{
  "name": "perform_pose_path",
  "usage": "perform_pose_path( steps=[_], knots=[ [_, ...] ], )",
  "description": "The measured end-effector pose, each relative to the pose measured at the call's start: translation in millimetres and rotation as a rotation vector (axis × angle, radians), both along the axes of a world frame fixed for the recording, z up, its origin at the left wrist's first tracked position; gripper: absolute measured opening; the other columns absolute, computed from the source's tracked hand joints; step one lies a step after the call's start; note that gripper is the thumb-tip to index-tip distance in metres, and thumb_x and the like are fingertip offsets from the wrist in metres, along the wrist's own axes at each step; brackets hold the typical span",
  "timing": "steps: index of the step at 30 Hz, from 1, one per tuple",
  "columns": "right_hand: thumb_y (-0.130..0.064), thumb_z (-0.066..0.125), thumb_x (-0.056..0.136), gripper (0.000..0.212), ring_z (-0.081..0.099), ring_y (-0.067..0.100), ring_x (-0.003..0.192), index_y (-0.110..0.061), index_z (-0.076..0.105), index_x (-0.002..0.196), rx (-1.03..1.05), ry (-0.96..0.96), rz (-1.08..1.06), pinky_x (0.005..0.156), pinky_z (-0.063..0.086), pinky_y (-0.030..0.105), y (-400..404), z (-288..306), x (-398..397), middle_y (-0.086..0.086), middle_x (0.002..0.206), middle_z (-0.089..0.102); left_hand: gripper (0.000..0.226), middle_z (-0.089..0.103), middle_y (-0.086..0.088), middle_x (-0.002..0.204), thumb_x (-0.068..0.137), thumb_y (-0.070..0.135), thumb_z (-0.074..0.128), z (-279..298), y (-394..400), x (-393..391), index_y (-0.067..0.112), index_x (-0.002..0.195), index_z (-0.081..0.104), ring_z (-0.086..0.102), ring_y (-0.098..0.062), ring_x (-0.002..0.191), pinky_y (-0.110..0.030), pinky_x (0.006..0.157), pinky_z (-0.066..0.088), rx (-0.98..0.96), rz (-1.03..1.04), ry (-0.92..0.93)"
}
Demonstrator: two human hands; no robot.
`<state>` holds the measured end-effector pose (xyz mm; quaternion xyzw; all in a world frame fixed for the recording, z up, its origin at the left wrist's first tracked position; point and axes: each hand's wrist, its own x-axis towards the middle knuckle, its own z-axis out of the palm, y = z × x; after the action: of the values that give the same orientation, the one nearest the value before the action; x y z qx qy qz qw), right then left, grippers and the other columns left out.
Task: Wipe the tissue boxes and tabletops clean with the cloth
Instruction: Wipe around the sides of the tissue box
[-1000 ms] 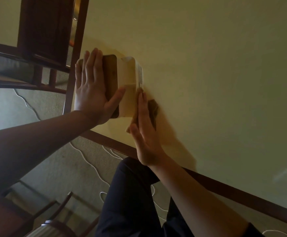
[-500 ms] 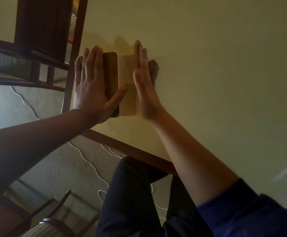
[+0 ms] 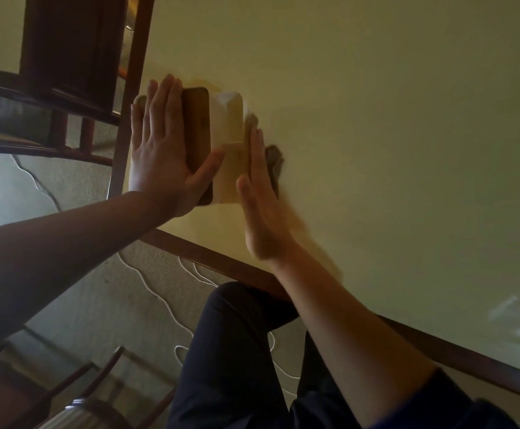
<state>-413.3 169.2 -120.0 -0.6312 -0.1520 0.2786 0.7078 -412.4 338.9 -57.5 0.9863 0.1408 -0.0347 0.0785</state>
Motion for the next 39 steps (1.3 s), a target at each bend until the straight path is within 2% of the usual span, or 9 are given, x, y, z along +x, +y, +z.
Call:
perform_pose_path(
  steps=[2, 5, 10, 16, 22, 25, 32, 36, 39],
  knots=[
    [-0.068, 0.023, 0.105, 0.089, -0.002, 0.022, 0.164, -0.012, -0.001, 0.169, 0.008, 0.01, 0.018, 0.129, 0.012, 0.063, -11.5, 1.6, -24.7, -0.002, 0.178, -0.003, 0.106, 0.008, -0.013, 0.173, 0.094, 0.077, 0.039, 0.2, -0.6, -0.1, 0.005, 0.164, 0.007, -0.001, -0.03, 0.161, -0.055, 0.129, 0.002, -0.002, 0.006, -0.004],
    [-0.078, 0.019, 0.1, 0.095, -0.003, 0.019, 0.164, -0.016, -0.001, 0.169, -0.033, 0.04, 0.045, 0.129, 0.01, 0.063, -26.1, 1.2, -45.3, -0.006, 0.178, -0.003, 0.107, 0.008, -0.013, 0.173, 0.093, 0.079, 0.037, -0.2, -0.5, -0.1, 0.005, 0.165, 0.007, 0.0, -0.031, 0.16, -0.055, 0.129, 0.002, 0.001, 0.005, -0.009],
    [-0.078, 0.023, 0.1, 0.094, 0.006, 0.027, 0.164, -0.02, -0.004, 0.169, 0.015, 0.052, 0.033, 0.125, 0.021, 0.068, -14.6, -0.7, -27.3, -0.007, 0.178, -0.003, 0.106, 0.008, -0.012, 0.173, 0.093, 0.076, 0.04, -1.7, 2.4, -0.1, 0.005, 0.165, 0.006, -0.001, -0.031, 0.161, -0.054, 0.129, 0.001, -0.008, -0.003, -0.013],
    [-0.068, 0.02, 0.103, 0.087, -0.006, 0.012, 0.163, -0.016, 0.0, 0.169, -0.005, -0.018, -0.03, 0.131, 0.006, 0.058, 32.7, -6.0, 54.1, -0.001, 0.178, -0.002, 0.106, 0.008, -0.012, 0.173, 0.093, 0.075, 0.044, -1.0, 3.5, 0.0, 0.006, 0.165, 0.007, -0.001, -0.03, 0.161, -0.054, 0.129, 0.001, -0.023, 0.017, -0.015],
    [-0.078, 0.015, 0.1, 0.089, -0.004, 0.009, 0.163, -0.024, -0.002, 0.169, -0.035, -0.008, 0.018, 0.131, 0.003, 0.057, 61.5, -6.7, 112.1, -0.005, 0.178, -0.001, 0.106, 0.009, -0.011, 0.173, 0.092, 0.077, 0.042, -0.3, 3.5, -0.1, 0.006, 0.165, 0.008, -0.001, -0.028, 0.161, -0.054, 0.129, 0.002, -0.008, 0.03, -0.006],
    [-0.063, 0.014, 0.106, 0.076, -0.009, 0.004, 0.161, -0.022, 0.008, 0.17, -0.05, -0.022, 0.028, 0.132, -0.002, 0.053, 55.5, -3.9, 100.9, -0.005, 0.178, -0.005, 0.105, 0.009, -0.011, 0.173, 0.093, 0.074, 0.044, -0.9, 3.9, -1.2, 0.006, 0.165, 0.007, -0.001, -0.028, 0.161, -0.054, 0.129, 0.002, -0.006, 0.03, -0.009],
    [-0.021, 0.017, 0.115, 0.055, -0.003, 0.015, 0.164, -0.012, 0.003, 0.168, 0.021, 0.045, -0.01, 0.133, 0.005, 0.053, 9.3, -5.0, 8.9, 0.002, 0.178, 0.0, 0.105, 0.008, -0.011, 0.173, 0.092, 0.073, 0.045, -1.7, 3.8, -0.8, 0.007, 0.165, 0.006, -0.001, -0.029, 0.161, -0.054, 0.129, 0.0, -0.014, 0.028, -0.007],
    [-0.019, 0.015, 0.114, 0.055, -0.002, 0.022, 0.164, -0.015, 0.004, 0.168, 0.053, 0.053, -0.022, 0.13, 0.011, 0.062, 1.7, -11.2, -20.3, 0.001, 0.178, 0.0, 0.105, 0.008, -0.012, 0.173, 0.093, 0.073, 0.043, -0.9, 3.8, -1.3, 0.007, 0.165, 0.006, -0.001, -0.029, 0.16, -0.055, 0.129, 0.001, -0.012, 0.023, -0.009],
    [-0.034, 0.017, 0.115, 0.056, -0.003, 0.015, 0.164, -0.028, 0.0, 0.168, 0.066, 0.116, -0.014, 0.131, 0.011, 0.059, 11.8, -10.7, 1.9, -0.006, 0.178, -0.003, 0.105, 0.008, -0.01, 0.173, 0.093, 0.073, 0.043, -0.2, 3.8, -0.7, 0.008, 0.165, 0.004, -0.002, -0.029, 0.161, -0.055, 0.129, 0.002, -0.014, 0.018, -0.002]
  ],
)
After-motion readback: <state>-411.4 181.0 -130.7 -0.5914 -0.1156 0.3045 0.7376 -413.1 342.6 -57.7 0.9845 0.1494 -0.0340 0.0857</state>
